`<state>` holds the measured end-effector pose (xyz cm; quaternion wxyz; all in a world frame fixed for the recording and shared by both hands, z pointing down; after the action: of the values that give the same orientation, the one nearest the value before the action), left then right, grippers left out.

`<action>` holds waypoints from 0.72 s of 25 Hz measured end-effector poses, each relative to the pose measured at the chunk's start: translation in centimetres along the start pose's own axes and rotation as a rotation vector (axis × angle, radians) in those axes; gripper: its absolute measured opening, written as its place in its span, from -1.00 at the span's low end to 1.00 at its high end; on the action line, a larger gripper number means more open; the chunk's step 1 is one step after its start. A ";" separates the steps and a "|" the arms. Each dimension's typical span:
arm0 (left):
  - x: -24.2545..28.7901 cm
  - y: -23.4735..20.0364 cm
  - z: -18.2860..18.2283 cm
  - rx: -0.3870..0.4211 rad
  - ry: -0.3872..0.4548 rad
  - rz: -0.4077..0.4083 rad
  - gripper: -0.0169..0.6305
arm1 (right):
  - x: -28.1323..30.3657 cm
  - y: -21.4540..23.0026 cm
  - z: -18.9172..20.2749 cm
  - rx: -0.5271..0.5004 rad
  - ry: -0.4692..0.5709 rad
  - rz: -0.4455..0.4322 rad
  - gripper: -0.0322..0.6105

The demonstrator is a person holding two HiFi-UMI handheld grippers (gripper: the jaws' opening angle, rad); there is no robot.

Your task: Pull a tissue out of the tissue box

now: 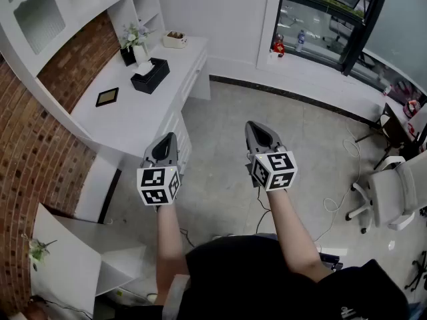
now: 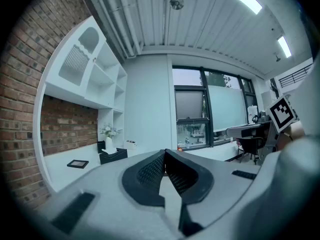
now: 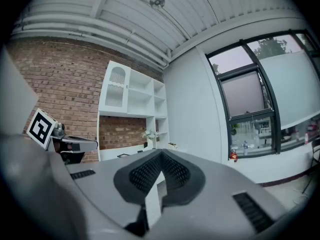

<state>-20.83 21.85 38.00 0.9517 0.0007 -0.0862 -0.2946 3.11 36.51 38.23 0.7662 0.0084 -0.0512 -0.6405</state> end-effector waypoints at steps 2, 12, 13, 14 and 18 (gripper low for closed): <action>0.0 0.0 0.1 0.001 0.001 0.000 -0.92 | 0.0 0.0 0.0 -0.001 0.002 0.000 -0.91; -0.1 -0.1 0.4 -0.006 -0.006 -0.003 -0.93 | 0.3 -0.3 0.0 0.009 0.005 -0.010 -0.91; -0.2 -0.2 0.4 -0.007 -0.006 -0.005 -0.92 | 0.4 -0.4 -0.1 0.010 0.005 -0.013 -0.91; -0.3 -0.3 0.4 -0.008 -0.007 -0.007 -0.92 | 0.4 -0.5 -0.1 0.014 0.005 -0.015 -0.91; -0.8 -0.3 0.8 -0.013 -0.008 -0.013 -0.92 | 0.5 -0.8 0.1 0.049 0.010 -0.027 -0.91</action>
<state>-21.79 22.06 38.69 0.9494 -0.0062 -0.0881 -0.3013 2.43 35.91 38.33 0.7572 0.0310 -0.0631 -0.6494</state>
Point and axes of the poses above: the fingertips, and each gripper's own axes: x forward along the fingers, y to its right, z out of its underside, the point moved 8 cm from there along -x, backward along the fingers, and after that the axes turned 1 degree about -y, right-handed, at the moved point
